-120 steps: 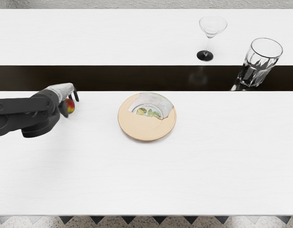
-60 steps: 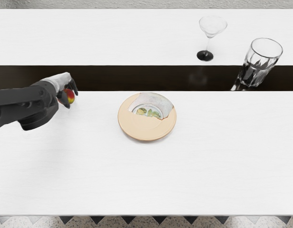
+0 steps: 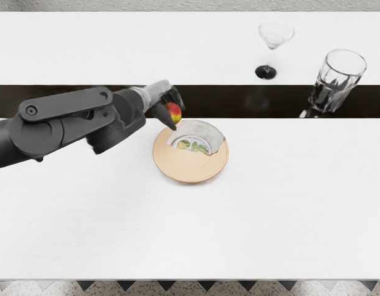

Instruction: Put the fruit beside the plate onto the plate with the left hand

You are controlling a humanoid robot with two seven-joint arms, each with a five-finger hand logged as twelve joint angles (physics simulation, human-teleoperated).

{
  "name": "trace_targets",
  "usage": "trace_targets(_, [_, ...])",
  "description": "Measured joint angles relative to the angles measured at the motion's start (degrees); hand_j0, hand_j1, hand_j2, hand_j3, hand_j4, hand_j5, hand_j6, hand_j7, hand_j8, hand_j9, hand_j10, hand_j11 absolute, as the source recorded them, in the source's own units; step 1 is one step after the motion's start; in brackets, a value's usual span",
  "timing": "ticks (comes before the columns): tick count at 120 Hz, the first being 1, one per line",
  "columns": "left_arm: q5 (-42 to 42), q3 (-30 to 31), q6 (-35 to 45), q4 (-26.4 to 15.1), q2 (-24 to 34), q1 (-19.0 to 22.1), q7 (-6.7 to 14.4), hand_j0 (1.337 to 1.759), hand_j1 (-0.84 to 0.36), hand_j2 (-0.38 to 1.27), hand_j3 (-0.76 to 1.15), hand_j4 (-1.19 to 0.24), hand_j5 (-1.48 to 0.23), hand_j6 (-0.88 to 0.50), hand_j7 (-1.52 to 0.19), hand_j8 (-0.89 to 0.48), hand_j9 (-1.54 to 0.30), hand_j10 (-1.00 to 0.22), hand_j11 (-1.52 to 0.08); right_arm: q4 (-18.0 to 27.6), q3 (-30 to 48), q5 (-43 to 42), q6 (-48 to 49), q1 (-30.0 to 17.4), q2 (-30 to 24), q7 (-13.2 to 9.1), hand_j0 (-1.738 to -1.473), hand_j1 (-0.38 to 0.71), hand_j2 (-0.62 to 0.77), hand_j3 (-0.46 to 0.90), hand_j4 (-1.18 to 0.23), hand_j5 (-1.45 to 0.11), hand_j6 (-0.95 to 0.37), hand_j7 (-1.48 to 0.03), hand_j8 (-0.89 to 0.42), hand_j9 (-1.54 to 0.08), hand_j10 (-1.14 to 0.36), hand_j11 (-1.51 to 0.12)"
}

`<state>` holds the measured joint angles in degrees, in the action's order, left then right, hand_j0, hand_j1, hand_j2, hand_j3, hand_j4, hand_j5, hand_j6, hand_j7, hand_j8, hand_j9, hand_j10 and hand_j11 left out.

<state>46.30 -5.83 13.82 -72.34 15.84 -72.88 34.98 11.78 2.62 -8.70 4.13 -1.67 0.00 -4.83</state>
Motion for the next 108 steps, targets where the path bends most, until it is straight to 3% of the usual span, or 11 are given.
trace_targets(13, [0.1, 0.8, -0.9, 0.0, -0.3, 0.0, 0.0, 1.654, -0.33, 0.26, -0.01, -0.69, -0.97, -0.4, -0.96, -0.39, -0.93, -0.64, -0.95, 0.0, 0.0, 0.0, 0.0, 0.0, 0.0, 0.0, -1.658, -0.33, 0.0, 0.0, -0.02, -0.02, -0.02, -0.02, -0.02, -0.02, -0.02, -0.02])
trace_targets(17, [0.4, 1.5, -0.9, 0.1, -3.0, 0.2, 0.1, 1.652, -0.33, 0.19, -0.01, -0.71, -0.95, -0.39, -0.96, -0.39, -0.94, -0.64, -0.95, 0.0, 0.0, 0.0, 0.0, 0.0, 0.0, 0.0, -1.658, -0.33, 0.0, 0.0, -0.02, -0.02, -0.02, -0.02, -0.02, -0.02, -0.02, -0.02])
trace_targets(23, [0.2, 3.0, -1.2, 0.1, -4.7, 0.1, 0.0, 1.654, -0.32, 0.29, -0.01, -0.69, -0.97, -0.42, -0.96, -0.41, -0.94, -0.64, -0.95, 0.0, 0.0, 0.0, 0.0, 0.0, 0.0, 0.0, -1.658, -0.33, 0.0, 0.0, -0.02, -0.02, -0.02, -0.02, -0.02, -0.02, -0.02, -0.02])
trace_targets(39, [0.3, 5.3, -1.3, 0.2, -4.8, 0.0, 0.0, 1.654, -0.32, 0.31, 0.0, -0.7, -0.97, -0.42, -0.96, -0.41, -0.94, -0.65, -0.95, 0.0, 0.0, 0.0, 0.0, 0.0, 0.0, 0.0, -1.658, -0.33, 0.0, 0.0, -0.02, -0.02, -0.02, -0.02, -0.02, -0.02, -0.02, -0.02])
trace_targets(56, [0.3, 5.4, -1.7, 0.1, -4.0, -1.4, 0.0, 1.656, -0.04, 0.17, 0.0, -0.39, -0.54, -0.26, -0.54, -0.25, -0.53, -0.37, -0.53, 0.0, 0.0, 0.0, 0.0, 0.0, 0.0, 0.0, -1.658, -0.33, 0.0, 0.0, -0.02, -0.02, -0.02, -0.02, -0.02, -0.02, -0.02, -0.02])
trace_targets(66, [-1.0, 0.0, -7.8, 0.0, 1.1, -0.5, 0.0, 1.657, 0.09, 0.12, 0.0, -0.27, -0.37, -0.18, -0.36, -0.17, -0.36, -0.25, -0.36, 0.0, 0.0, 0.0, 0.0, 0.0, 0.0, 0.0, -1.658, -0.33, 0.0, 0.0, -0.02, -0.02, -0.02, -0.02, -0.02, -0.02, -0.02, -0.02])
trace_targets(82, [-10.4, -10.6, -27.0, 0.0, 11.4, 0.2, 0.0, 1.657, 0.2, 0.06, 0.0, -0.15, -0.2, -0.1, -0.2, -0.1, -0.2, -0.14, -0.2, 0.0, 0.0, 0.0, 0.0, 0.0, 0.0, 0.0, -1.658, -0.33, 0.0, 0.0, -0.02, -0.02, -0.02, -0.02, -0.02, -0.02, -0.02, -0.02])
trace_targets(91, [-17.8, -16.9, -38.1, 0.1, 15.9, 4.1, 0.0, 1.658, 0.24, 0.04, 0.0, -0.11, -0.15, -0.08, -0.15, -0.08, -0.14, -0.1, -0.15, 0.0, 0.0, 0.0, 0.0, 0.0, 0.0, 0.0, -1.658, -0.33, 0.0, 0.0, -0.02, -0.02, -0.02, -0.02, -0.02, -0.02, -0.02, -0.02])
trace_targets(108, [-30.5, -26.0, -46.1, 0.5, 23.4, 8.2, 0.0, 1.658, 0.28, 0.02, 0.0, -0.06, -0.09, -0.05, -0.08, -0.05, -0.08, -0.06, -0.08, 0.0, 0.0, 0.0, 0.0, 0.0, 0.0, 0.0, -1.658, -0.33, 0.0, 0.0, -0.02, -0.02, -0.02, -0.02, -0.02, -0.02, -0.02, -0.02])
